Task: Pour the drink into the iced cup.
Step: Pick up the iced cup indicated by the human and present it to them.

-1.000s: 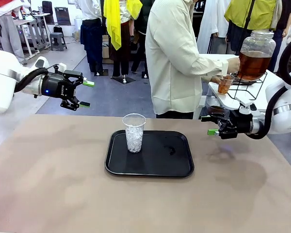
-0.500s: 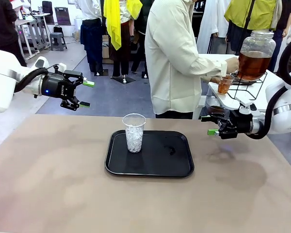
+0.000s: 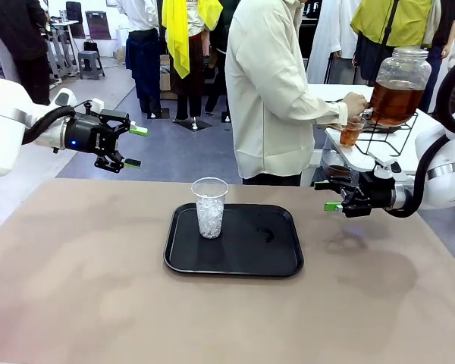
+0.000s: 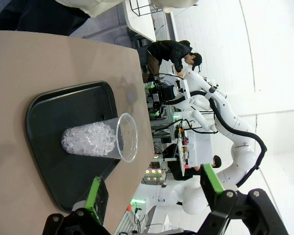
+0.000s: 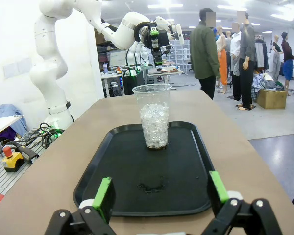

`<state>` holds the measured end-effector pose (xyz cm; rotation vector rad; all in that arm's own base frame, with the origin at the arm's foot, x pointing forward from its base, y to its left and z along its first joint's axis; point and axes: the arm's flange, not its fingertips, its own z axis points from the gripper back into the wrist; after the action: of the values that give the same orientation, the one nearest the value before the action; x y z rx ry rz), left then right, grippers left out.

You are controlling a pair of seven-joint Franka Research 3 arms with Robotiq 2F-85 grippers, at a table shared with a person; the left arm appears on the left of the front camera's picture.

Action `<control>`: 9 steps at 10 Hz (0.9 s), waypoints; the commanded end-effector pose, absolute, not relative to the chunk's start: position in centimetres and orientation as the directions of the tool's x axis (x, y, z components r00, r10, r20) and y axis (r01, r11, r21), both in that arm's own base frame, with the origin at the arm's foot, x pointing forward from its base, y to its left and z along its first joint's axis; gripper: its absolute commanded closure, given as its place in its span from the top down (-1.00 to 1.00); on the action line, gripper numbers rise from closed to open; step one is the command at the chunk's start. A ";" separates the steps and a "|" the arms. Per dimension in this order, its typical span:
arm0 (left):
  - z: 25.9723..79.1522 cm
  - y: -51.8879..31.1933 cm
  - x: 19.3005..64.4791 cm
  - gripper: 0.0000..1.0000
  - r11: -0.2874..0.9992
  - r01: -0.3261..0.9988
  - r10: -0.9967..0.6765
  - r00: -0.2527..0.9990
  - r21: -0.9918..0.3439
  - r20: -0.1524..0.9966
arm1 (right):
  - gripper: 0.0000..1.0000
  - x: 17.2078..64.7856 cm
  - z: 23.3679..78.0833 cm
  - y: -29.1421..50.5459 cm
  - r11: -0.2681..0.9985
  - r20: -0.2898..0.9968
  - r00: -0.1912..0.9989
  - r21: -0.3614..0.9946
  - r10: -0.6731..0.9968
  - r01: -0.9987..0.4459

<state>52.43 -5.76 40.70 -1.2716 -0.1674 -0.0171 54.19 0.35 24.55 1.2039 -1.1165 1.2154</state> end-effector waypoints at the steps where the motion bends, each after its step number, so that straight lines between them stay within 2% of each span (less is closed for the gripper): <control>1: 40.8 -5.8 52.4 1.00 0.295 0.110 0.079 0.987 -0.949 0.139 | 1.00 54.2 24.8 0.5 -0.022 0.996 0.055 0.056 0.065 -0.998; 9: 40.8 -5.8 52.4 1.00 0.295 0.110 0.079 0.987 -0.949 0.139 | 1.00 54.2 24.8 0.5 -0.022 0.996 0.055 0.056 0.065 -0.998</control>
<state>52.43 -5.76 40.70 -1.2716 -0.1674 -0.0171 54.19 0.34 24.55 1.2038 -1.1165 1.2154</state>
